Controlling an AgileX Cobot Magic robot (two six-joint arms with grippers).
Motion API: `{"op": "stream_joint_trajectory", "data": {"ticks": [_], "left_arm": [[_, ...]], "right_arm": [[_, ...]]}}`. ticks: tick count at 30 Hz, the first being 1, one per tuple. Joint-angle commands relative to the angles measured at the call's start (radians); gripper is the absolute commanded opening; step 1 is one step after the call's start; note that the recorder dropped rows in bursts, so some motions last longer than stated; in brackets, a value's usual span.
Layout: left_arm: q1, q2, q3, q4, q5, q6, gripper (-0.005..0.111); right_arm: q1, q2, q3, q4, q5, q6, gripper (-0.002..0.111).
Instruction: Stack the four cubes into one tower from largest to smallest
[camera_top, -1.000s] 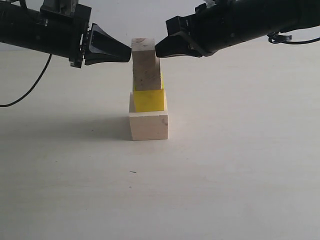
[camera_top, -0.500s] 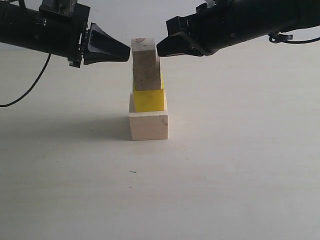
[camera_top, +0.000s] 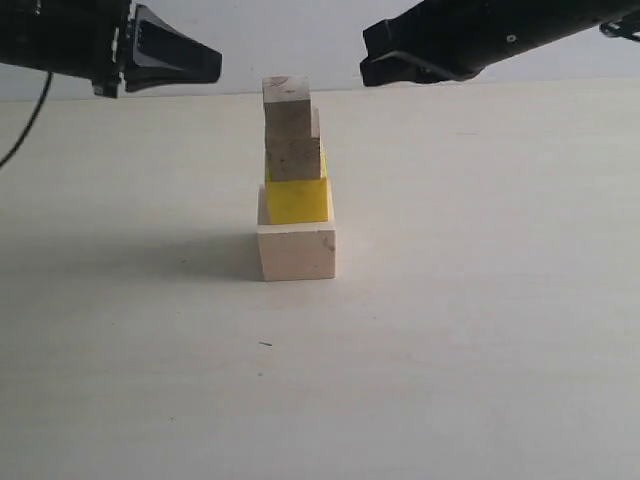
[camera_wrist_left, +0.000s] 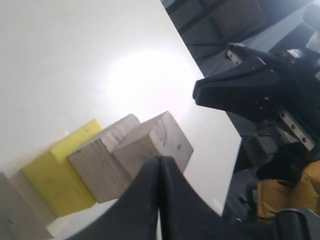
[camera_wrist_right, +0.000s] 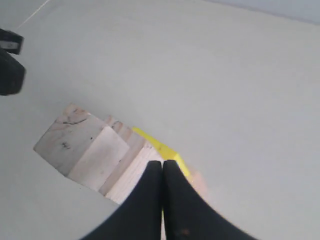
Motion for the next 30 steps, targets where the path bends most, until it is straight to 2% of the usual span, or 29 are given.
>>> {"op": "stream_joint_trajectory", "data": {"ticks": [1,8,10,13,15,19,22,25,29,30], "left_arm": [[0.029,-0.163,0.051,0.042,-0.124,0.023,0.0],[0.064,-0.481,0.197,0.068,-0.352,0.05,0.0],[0.062,-0.594,0.235,0.096,-0.454,0.05,0.0],[0.062,-0.747,0.265,0.194,-0.6,0.027,0.0],[0.062,-0.837,0.265,0.281,-0.666,-0.046,0.0],[0.062,-0.99,0.265,0.498,-0.703,-0.198,0.0],[0.062,-1.114,0.273,0.742,-0.749,-0.367,0.0],[0.062,-1.226,0.296,0.814,-0.773,-0.421,0.0],[0.064,-1.394,0.352,0.834,-0.804,-0.432,0.0],[0.074,-1.436,0.371,0.838,-0.811,-0.434,0.0]], "right_arm": [[-0.003,-0.119,0.0,-0.056,-0.054,0.024,0.0],[-0.003,-0.389,0.173,-0.06,-0.33,-0.005,0.0],[-0.003,-0.482,0.216,-0.06,-0.389,-0.012,0.0],[-0.003,-0.606,0.239,-0.06,-0.439,-0.02,0.0],[-0.003,-0.684,0.23,-0.06,-0.467,-0.062,0.0],[-0.003,-0.826,0.19,-0.1,-0.477,-0.09,0.0],[-0.003,-0.965,0.175,-0.164,-0.466,-0.09,0.0],[-0.003,-1.068,0.175,-0.209,-0.434,-0.09,0.0],[-0.003,-1.193,0.175,-0.442,-0.432,0.063,0.0],[-0.003,-1.219,0.175,-0.542,-0.43,0.155,0.0]]}}
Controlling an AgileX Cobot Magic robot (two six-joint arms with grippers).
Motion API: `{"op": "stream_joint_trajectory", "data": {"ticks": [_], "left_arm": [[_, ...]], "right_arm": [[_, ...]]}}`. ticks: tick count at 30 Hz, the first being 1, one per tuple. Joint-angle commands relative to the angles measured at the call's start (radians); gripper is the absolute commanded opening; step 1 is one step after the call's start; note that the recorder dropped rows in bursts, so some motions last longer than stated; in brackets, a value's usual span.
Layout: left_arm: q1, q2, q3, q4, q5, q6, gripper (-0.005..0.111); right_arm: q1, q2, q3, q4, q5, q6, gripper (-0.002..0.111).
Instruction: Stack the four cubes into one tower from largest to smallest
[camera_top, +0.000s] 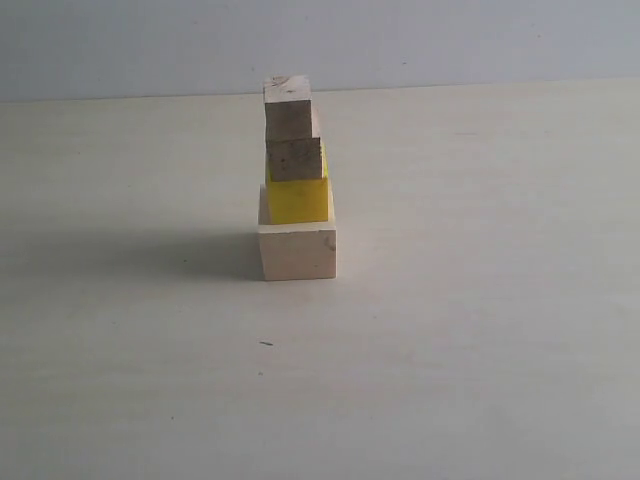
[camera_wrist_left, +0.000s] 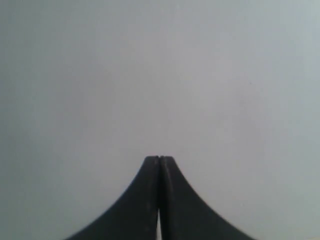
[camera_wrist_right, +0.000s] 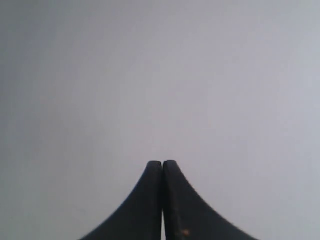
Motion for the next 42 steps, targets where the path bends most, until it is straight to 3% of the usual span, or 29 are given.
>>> {"op": "stream_joint_trajectory", "data": {"ticks": [1,6,8,17,25,42], "left_arm": [[0.018,-0.124,0.056,0.019,-0.036,-0.016,0.0],[0.072,-0.222,0.147,0.023,-0.032,-0.038,0.0],[0.073,-0.244,0.163,0.016,-0.025,-0.044,0.0],[0.093,-0.386,0.227,0.018,0.039,-0.098,0.0],[0.108,-0.429,0.331,0.018,0.146,-0.123,0.0],[0.108,-0.429,0.342,0.014,0.176,-0.139,0.0]], "right_arm": [[-0.003,-0.084,-0.008,-0.312,0.019,0.249,0.0],[-0.003,-0.163,-0.008,-1.022,0.194,0.843,0.0],[-0.003,-0.203,-0.008,-1.091,0.22,0.895,0.0],[-0.003,-0.445,-0.008,-0.997,0.4,0.891,0.0],[-0.003,-0.455,-0.008,-0.829,0.582,0.842,0.0],[-0.003,-0.455,-0.008,-0.827,0.595,0.879,0.0]]}}
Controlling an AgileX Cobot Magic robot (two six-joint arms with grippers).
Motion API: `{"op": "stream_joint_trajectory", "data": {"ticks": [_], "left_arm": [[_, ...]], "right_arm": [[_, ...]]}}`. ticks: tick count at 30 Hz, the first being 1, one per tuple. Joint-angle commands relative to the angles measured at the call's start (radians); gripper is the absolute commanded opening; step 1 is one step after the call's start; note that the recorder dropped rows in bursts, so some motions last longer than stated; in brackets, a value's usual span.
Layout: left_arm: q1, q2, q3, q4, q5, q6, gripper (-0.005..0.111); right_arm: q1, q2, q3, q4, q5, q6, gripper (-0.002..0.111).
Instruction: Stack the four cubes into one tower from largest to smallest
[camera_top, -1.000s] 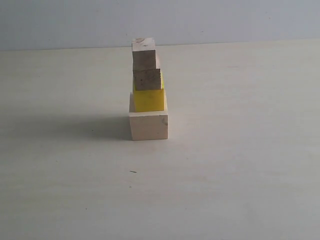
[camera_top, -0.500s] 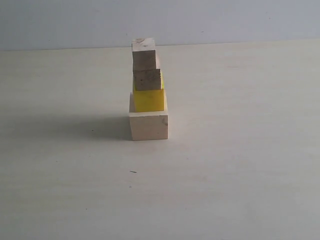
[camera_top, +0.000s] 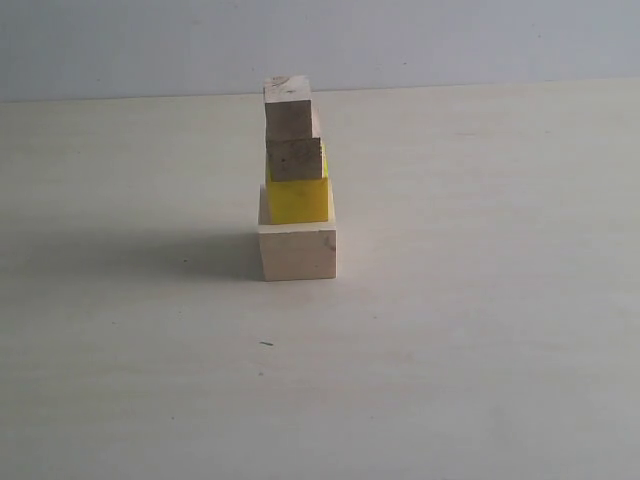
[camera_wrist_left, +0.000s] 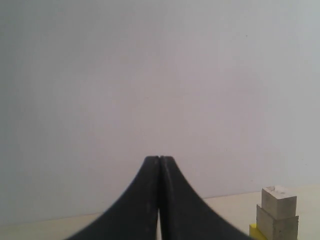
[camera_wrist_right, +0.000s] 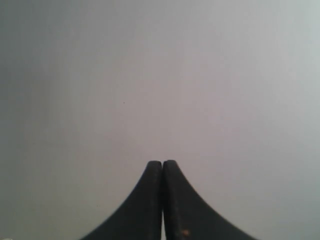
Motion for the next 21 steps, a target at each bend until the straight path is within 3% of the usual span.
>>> {"op": "stream_joint_trajectory", "data": {"ticks": [1,10,13,16,21], "left_arm": [[0.003,-0.002,0.005,-0.001,0.001,-0.007,0.0],[0.003,-0.002,0.009,0.005,0.003,-0.009,0.0],[0.012,-0.002,0.05,0.072,-0.001,-0.013,0.0],[0.06,-0.002,0.132,0.2,-0.047,-0.127,0.0],[0.133,-0.002,0.277,0.274,-0.199,-0.335,0.0]], "right_arm": [[-0.003,0.0,-0.004,0.002,0.003,0.007,0.0],[-0.003,0.0,-0.004,0.002,0.003,0.007,0.0],[-0.003,0.0,-0.004,0.002,0.003,0.007,0.0],[-0.003,0.0,-0.004,0.002,0.003,0.007,0.0],[-0.003,0.0,-0.004,0.002,0.003,0.007,0.0]]}}
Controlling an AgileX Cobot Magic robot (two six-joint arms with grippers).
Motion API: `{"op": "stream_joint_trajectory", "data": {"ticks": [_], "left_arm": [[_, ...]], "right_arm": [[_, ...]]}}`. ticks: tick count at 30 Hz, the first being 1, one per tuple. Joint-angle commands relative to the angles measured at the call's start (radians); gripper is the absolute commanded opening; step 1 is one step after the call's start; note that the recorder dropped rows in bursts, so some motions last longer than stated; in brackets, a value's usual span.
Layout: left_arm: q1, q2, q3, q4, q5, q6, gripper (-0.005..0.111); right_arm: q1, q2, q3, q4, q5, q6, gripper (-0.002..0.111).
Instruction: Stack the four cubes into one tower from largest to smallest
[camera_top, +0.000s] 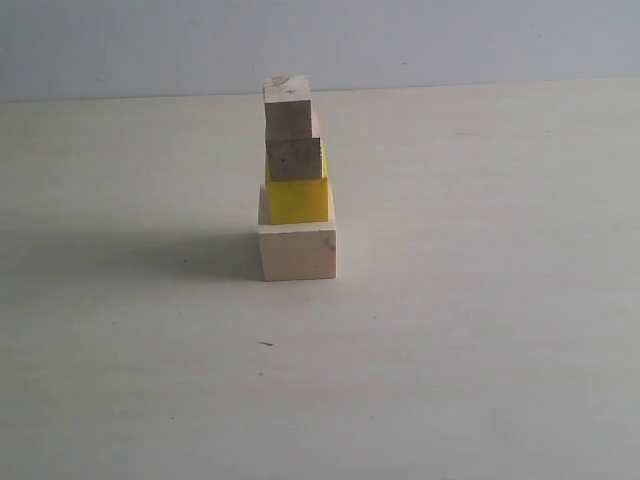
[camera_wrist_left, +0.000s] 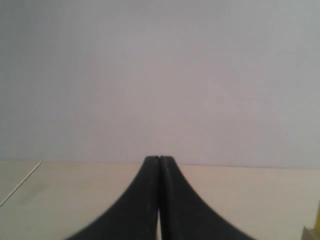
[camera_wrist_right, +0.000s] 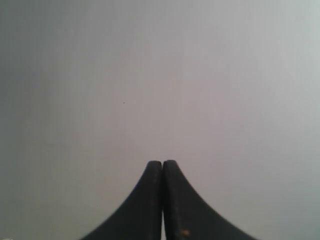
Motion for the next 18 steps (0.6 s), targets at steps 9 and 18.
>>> {"op": "stream_joint_trajectory", "data": {"ticks": [9,18], "left_arm": [[0.037,-0.002,0.305,0.114,-0.173,-0.153,0.0],[-0.033,-0.002,0.409,0.127,-0.173,-0.155,0.0]], "right_arm": [[-0.003,0.0,-0.004,0.006,0.003,0.007,0.0],[-0.003,0.0,-0.004,0.006,0.003,0.007,0.0]]}}
